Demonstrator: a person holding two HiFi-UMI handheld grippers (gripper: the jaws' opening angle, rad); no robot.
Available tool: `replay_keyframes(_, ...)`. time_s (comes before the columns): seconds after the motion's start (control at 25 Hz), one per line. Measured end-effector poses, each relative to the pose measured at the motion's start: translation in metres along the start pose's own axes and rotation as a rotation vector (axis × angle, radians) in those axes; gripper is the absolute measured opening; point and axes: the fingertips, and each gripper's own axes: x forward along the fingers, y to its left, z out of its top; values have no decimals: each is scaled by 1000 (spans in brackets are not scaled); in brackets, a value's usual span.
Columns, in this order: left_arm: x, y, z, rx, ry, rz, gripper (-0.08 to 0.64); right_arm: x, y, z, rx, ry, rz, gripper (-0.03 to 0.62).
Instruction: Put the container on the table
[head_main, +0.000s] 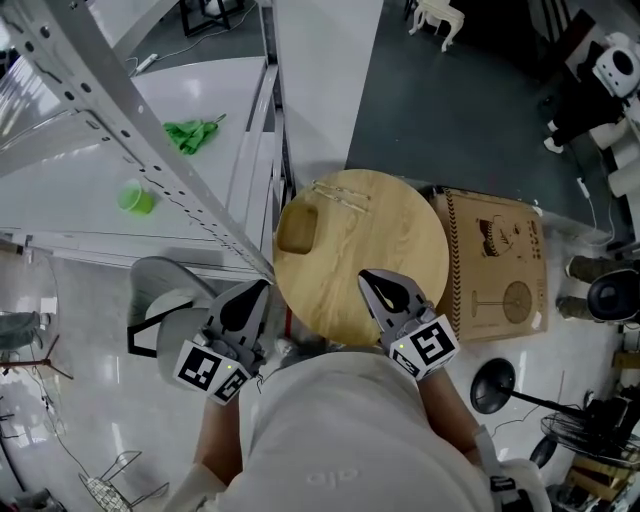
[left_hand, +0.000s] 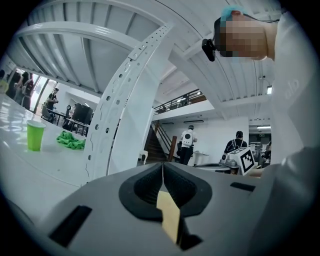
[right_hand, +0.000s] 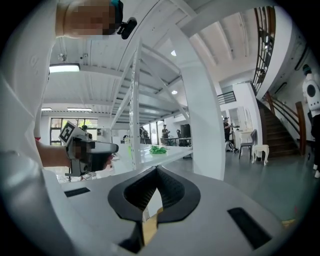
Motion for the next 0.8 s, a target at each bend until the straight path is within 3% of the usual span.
replay_keyframes(0.8,-2,0,-7,-18,12,-2,17,-2,-4,-5,26,11,-22,26)
